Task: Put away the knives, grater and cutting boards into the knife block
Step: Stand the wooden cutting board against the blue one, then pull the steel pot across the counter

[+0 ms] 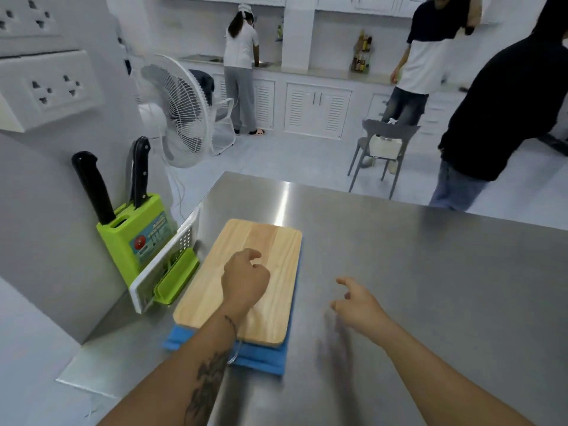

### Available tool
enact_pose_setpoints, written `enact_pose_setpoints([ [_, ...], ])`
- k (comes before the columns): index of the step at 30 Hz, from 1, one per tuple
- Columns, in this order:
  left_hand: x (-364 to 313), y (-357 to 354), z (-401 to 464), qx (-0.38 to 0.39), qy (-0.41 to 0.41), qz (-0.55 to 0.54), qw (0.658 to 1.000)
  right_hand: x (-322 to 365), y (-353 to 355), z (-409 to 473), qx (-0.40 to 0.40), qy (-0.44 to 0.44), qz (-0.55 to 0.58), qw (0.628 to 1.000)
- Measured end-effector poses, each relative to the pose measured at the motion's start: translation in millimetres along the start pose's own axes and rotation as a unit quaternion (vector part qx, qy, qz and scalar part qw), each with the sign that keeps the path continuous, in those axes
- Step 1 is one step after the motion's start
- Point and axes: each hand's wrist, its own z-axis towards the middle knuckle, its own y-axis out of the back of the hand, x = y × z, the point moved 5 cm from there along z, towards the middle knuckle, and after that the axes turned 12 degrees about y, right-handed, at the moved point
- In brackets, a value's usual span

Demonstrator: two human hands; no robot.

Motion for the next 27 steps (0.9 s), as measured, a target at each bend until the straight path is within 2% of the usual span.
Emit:
enact_pose_setpoints([
  [8, -127.1, -102.5, -86.3, 0.097, -0.062, -0.084, 0.99, -74.8, 152.0, -32.6, -0.077, -0.005, 0.013, 0.997],
  [15, -219.3, -184.4, -143.8, 0.114, -0.084, -0.119, 0.983, -137.6, 296.3, -57.3, -0.146, 0.006, 0.014, 0.989],
  [22, -286.7, -268.8, -177.8, 0.173, -0.11, -0.115, 0.972, -188.0, 422.8, -90.0, -0.242, -0.016, 0.005, 0.97],
  [27, -338.1, -340.0, -208.9, 0.242, -0.164, -0.108, 0.95, -230.8, 489.9, -118.9, -0.328, -0.052, 0.021, 0.943],
])
